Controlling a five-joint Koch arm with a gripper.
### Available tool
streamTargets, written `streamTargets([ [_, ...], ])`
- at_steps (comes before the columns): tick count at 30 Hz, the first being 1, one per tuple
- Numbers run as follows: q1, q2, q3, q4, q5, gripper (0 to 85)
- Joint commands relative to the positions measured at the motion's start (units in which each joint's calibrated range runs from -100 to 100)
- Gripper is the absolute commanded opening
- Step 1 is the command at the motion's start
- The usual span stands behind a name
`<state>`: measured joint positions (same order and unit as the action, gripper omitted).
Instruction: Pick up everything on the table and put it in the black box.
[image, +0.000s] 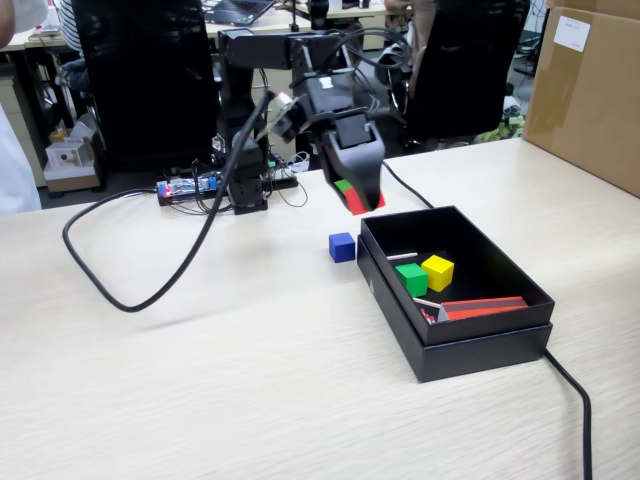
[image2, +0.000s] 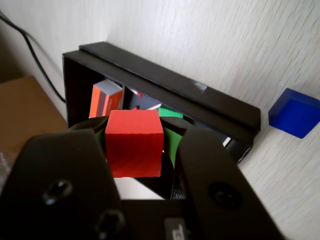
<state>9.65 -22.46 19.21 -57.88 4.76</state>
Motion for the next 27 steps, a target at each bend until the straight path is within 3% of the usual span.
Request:
streamTargets([
  [1, 1.42, 10.01, 14.51, -4.11, -0.98, 14.2],
  [8, 3.57, 26.30, 22.31, -6.53, -0.29, 14.5],
  [18, 4.05, 35.60, 22.31, -6.87, 1.32, 15.2],
  [22, 4.05, 36.40, 23.03, -11.28, 1.22, 43.0],
  [27, 3.96, 28.37, 21.40, -11.71, 1.22, 46.5],
])
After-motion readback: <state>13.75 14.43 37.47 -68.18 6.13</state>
